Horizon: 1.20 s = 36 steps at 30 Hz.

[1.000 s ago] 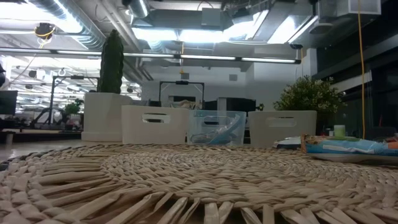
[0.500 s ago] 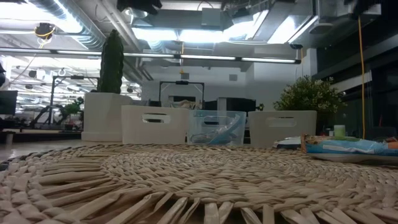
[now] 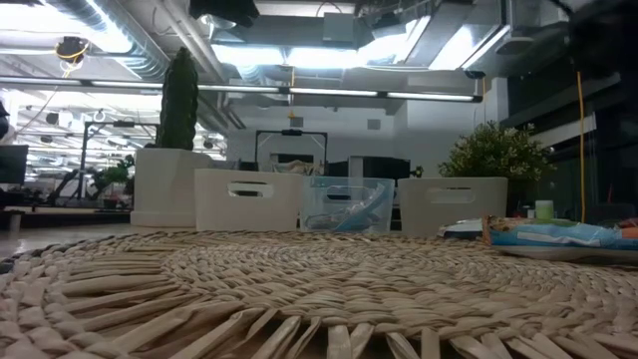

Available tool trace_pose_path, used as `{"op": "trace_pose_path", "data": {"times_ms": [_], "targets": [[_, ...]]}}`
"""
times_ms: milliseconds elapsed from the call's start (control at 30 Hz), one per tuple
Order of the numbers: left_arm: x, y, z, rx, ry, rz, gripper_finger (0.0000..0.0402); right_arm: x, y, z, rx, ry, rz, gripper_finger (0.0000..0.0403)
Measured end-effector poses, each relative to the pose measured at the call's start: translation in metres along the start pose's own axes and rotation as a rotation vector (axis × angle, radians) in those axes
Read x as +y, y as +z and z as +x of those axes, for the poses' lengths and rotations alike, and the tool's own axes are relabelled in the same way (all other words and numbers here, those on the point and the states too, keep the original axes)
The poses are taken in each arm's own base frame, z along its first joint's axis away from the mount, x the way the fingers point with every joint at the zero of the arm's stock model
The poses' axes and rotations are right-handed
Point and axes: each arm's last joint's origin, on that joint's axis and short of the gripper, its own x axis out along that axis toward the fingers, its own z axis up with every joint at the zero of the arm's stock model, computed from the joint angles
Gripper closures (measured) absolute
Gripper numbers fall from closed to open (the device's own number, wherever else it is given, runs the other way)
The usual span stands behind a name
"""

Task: Pick and place Granola Bars by type
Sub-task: Put the yellow granola bar into the gray bin

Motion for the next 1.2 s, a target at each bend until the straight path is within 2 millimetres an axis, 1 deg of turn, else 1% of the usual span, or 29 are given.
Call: {"op": "trace_pose_path", "data": {"times_ms": [133, 233, 367, 500, 600, 800, 967, 1100, 1200], "targets": [[0.0, 0.0, 0.0, 0.0, 0.0, 0.002, 0.0258, -0.004, -0.008, 0.031, 0.08, 0.068, 0.041, 0.0174], [0.0, 0.0, 0.0, 0.0, 0.0, 0.002, 0.0258, -0.011, -0.009, 0.048, 0.118, 0.068, 0.094, 0.0143], [0.0, 0.0, 0.0, 0.0, 0.0, -0.002, 0.0258, -0.016, -0.009, 0.062, 0.143, 0.078, 0.126, 0.0112], [0.0, 0.0, 0.0, 0.0, 0.0, -0.003, 0.0258, -0.024, -0.008, 0.073, 0.127, 0.036, 0.146, 0.0104], [0.0, 0.0, 0.0, 0.0, 0.0, -0.006, 0.0258, -0.028, -0.007, 0.081, 0.113, 0.002, 0.163, 0.0106], [0.0, 0.0, 0.0, -0.002, -0.001, -0.018, 0.0258, -0.024, -0.007, 0.096, 0.125, 0.046, 0.161, 0.0114], [0.0, 0.0, 0.0, -0.004, -0.001, -0.031, 0.0258, -0.023, -0.006, 0.102, 0.109, 0.009, 0.164, 0.0122], [0.0, 0.0, 0.0, -0.005, -0.001, -0.04, 0.0258, -0.024, -0.006, 0.105, 0.105, -0.014, 0.162, 0.0151], [0.0, 0.0, 0.0, -0.004, -0.001, -0.045, 0.0258, -0.025, -0.006, 0.105, 0.109, -0.022, 0.158, 0.0194]]}}
